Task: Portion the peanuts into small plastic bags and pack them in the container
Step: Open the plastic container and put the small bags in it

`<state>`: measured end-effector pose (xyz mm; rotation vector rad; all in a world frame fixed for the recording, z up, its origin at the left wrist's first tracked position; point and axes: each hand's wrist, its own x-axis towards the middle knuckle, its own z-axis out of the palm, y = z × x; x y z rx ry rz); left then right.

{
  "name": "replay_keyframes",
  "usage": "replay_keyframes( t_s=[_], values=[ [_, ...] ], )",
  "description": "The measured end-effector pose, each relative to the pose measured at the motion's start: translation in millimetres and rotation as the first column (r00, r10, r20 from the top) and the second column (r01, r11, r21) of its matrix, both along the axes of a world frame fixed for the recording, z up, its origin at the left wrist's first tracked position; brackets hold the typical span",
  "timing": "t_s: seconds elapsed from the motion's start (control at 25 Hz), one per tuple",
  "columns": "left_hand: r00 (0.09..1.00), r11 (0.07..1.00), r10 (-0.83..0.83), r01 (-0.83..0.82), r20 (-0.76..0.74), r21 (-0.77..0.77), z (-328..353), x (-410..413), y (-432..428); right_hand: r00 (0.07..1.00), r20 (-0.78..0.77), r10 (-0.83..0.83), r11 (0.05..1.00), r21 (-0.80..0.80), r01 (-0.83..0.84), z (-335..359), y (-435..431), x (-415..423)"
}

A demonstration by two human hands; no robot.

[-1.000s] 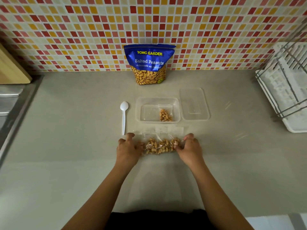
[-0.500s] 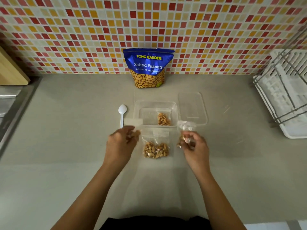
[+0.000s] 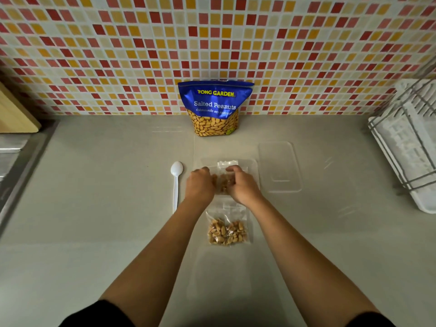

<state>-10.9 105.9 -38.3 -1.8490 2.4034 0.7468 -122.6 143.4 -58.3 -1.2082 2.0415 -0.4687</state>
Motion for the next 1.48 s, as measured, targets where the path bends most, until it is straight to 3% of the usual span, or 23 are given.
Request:
replay_keyframes(
  t_s=[0.12, 0.24, 0.32, 0.44, 0.56, 0.76, 0.84, 0.92, 1.04, 1.2, 1.4, 1.48],
  values=[
    [0.998, 1.000, -0.019, 0.021, 0.064, -0.020, 2, -4, 1, 0.994, -0.084, 0.076, 0.997, -0.023, -0.078, -5, -4, 4],
    [0.992, 0.987, -0.069, 0.084, 0.107, -0.136, 4, -4, 4, 0.930, -0.336, 0.147, 0.987, -0.012, -0.160, -6, -3, 2],
    [0.975, 0.958, -0.159, 0.190, 0.153, -0.214, 2, 1, 5, 0.890, -0.427, 0.158, 0.985, 0.000, -0.175, -4, 0, -3],
    [0.934, 0.926, -0.286, 0.327, 0.214, -0.188, -9, 3, 3, 0.874, -0.436, 0.214, 0.974, 0.022, -0.227, -5, 3, -5],
    [0.897, 0.918, -0.328, 0.377, 0.295, -0.125, -14, 2, 3, 0.882, -0.415, 0.223, 0.972, 0.026, -0.233, -12, 2, -8],
    [0.870, 0.894, -0.390, 0.436, 0.302, -0.100, -20, 1, 1, 0.861, -0.428, 0.276, 0.956, 0.026, -0.293, -18, 0, -14],
    [0.921, 0.910, -0.343, 0.374, 0.183, -0.176, -9, 3, 6, 0.889, -0.407, 0.211, 0.965, -0.055, -0.255, -5, 5, -13],
    [0.975, 0.941, -0.218, 0.200, -0.037, -0.273, 4, 11, 14, 0.924, -0.372, 0.084, 0.960, -0.218, -0.175, 13, 20, -13],
    [0.966, 0.993, -0.012, -0.019, -0.258, -0.117, 4, 33, 49, 0.952, -0.306, 0.025, 0.964, -0.246, -0.105, 15, 71, -5],
    [0.961, 0.964, 0.192, -0.146, -0.201, 0.224, -23, 45, 100, 0.980, -0.196, -0.020, 0.994, -0.108, -0.002, -18, 121, 17],
    [0.873, 0.891, 0.376, -0.250, -0.311, 0.378, -24, 46, 98, 0.995, -0.081, -0.051, 0.992, -0.123, 0.040, -21, 126, 25],
    [0.869, 0.893, 0.364, -0.225, -0.334, 0.389, -21, 48, 99, 0.998, -0.032, -0.054, 0.991, -0.120, 0.050, -24, 128, 22]
  ],
)
